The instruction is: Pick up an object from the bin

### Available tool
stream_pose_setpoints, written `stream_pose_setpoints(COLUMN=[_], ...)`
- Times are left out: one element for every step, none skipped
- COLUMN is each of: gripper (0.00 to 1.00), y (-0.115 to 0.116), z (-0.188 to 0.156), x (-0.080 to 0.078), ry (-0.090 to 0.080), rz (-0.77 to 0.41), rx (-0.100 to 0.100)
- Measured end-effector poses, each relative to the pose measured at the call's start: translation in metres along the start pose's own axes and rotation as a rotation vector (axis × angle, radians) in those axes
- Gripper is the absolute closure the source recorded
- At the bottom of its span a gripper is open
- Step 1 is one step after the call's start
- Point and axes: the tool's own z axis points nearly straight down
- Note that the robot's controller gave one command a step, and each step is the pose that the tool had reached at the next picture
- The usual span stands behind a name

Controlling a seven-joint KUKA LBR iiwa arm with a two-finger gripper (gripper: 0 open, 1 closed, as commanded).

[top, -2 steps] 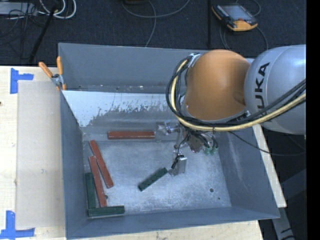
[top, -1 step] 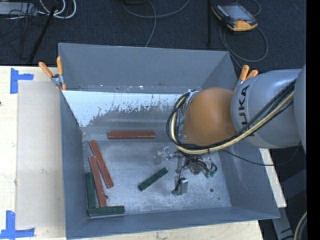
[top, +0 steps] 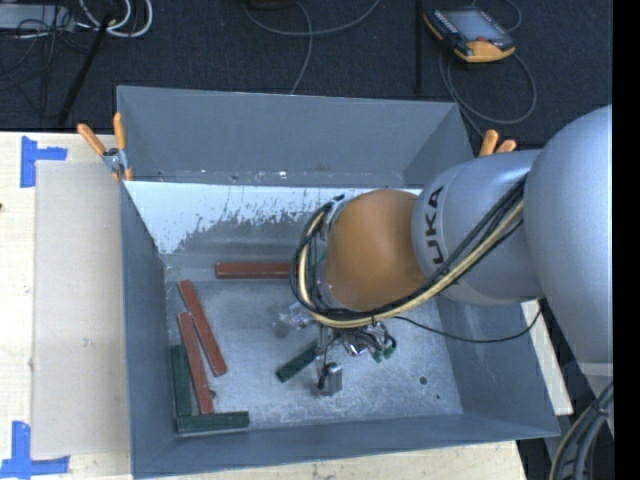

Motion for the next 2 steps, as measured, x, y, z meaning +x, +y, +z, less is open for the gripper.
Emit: stream_pose_setpoints(gripper=[1.0,1.0], y=[-0.002,-0.008], z=[-0.002,-0.144], x=[0.0,0.0], ry=[-0.003,-0.011], rz=[0.005,-0.013], rx=[0.002,0.006])
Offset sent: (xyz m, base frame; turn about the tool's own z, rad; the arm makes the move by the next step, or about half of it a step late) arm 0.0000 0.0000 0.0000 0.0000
